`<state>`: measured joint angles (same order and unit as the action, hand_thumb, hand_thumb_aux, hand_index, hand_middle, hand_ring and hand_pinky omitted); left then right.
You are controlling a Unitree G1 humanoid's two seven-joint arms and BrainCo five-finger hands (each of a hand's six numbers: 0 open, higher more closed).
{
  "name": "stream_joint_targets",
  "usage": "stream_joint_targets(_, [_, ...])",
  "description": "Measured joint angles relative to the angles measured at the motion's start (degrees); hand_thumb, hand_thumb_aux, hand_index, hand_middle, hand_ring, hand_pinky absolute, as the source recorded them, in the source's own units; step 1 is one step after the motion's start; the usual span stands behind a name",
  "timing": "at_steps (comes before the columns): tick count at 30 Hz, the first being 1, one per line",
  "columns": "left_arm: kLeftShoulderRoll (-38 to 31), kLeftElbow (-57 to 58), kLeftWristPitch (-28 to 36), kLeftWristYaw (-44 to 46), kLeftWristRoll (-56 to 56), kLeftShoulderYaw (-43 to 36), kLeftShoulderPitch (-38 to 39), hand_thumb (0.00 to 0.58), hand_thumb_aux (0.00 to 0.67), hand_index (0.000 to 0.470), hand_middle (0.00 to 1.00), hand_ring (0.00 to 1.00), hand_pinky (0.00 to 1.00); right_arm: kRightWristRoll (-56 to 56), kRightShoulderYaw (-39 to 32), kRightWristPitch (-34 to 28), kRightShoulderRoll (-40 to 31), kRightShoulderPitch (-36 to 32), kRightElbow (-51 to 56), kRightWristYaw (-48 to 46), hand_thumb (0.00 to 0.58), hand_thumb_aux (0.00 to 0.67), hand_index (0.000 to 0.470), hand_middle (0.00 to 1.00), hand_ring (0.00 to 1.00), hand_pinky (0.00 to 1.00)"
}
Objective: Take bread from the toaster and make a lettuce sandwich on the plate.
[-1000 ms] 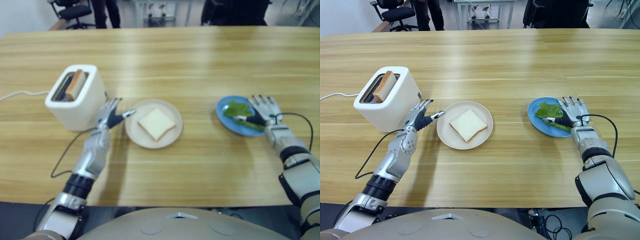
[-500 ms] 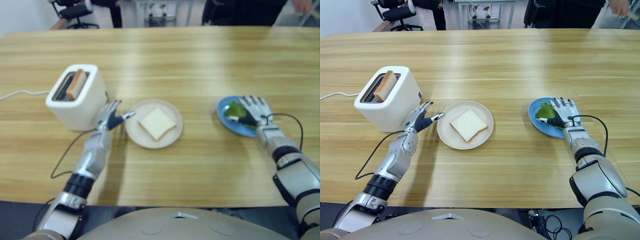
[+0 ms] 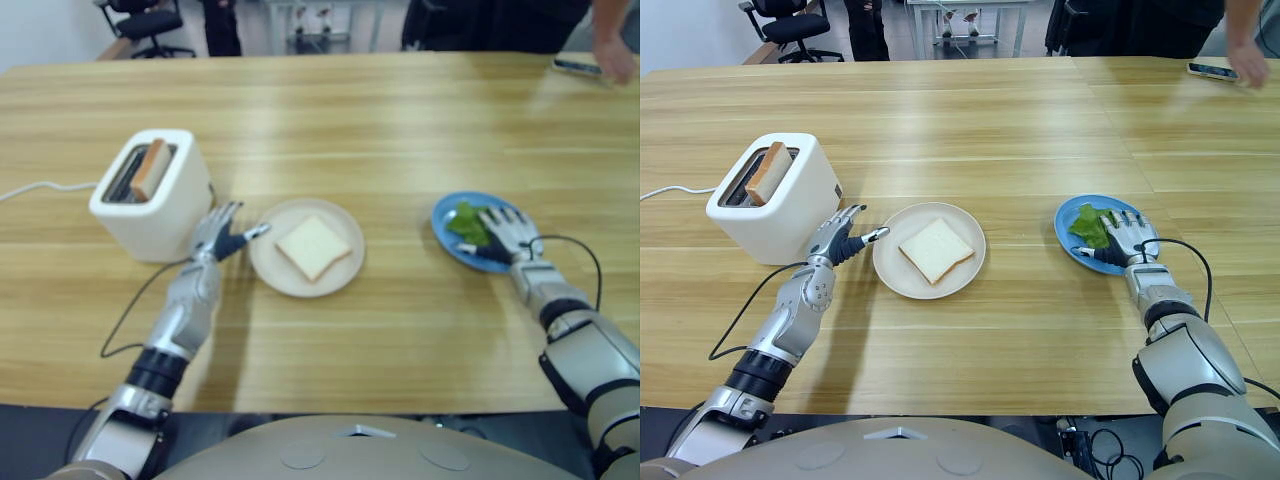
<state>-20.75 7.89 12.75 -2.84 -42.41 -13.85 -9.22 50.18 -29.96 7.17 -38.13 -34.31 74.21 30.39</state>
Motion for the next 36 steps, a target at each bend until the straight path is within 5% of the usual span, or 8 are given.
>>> stream_joint_targets(4, [0.0,0.0,0.0,0.0,0.0,0.0,0.1,0.000,0.000,0.000,0.00,0.00,0.00,-0.4,0.0,0.4,0.4,-0.5,-0.7,0.0,0.568,0.573,0.393,0.00,0.00,0.00])
stream_joint_targets(14, [0.0,0.0,-0.2,0.1,0.0,-0.8,0.5,0.000,0.000,0.000,0.00,0.00,0.00,-1.6,0.1,1.2,0.6,-0.2,-0.8,0.0,0.565,0.562,0.386,0.00,0.00,0.00])
stream_joint_targets(18, [0.0,0.0,-0.2,0.1,0.0,-0.9,0.5,0.000,0.000,0.000,0.00,0.00,0.00,-1.7,0.2,1.4,0.6,-0.1,-0.8,-0.1,0.580,0.670,0.460,0.00,0.00,0.00])
stream_joint_targets(21, [0.0,0.0,-0.2,0.1,0.0,-0.9,0.5,0.000,0.000,0.000,0.00,0.00,0.00,-2.3,0.4,2.0,0.5,-0.1,-0.8,-0.2,0.580,0.670,0.460,0.00,0.00,0.00])
stream_joint_targets(22, [0.0,0.0,-0.2,0.1,0.0,-1.0,0.5,0.000,0.000,0.000,0.00,0.00,0.00,-2.6,0.6,2.3,0.5,0.0,-0.9,-0.2,0.580,0.670,0.460,0.36,0.36,0.36])
stream_joint_targets(23, [0.0,0.0,-0.2,0.1,0.0,-1.0,0.5,0.000,0.000,0.000,0.00,0.00,0.00,-2.8,0.7,2.5,0.4,0.0,-0.9,-0.2,0.580,0.670,0.460,0.98,0.98,0.98])
stream_joint_targets(36, [0.0,0.0,-0.4,0.1,0.1,-1.0,0.7,0.000,0.000,0.000,0.00,0.00,0.00,-6.8,3.6,6.7,-2.8,3.5,-7.2,2.9,0.580,0.670,0.460,1.00,1.00,1.00])
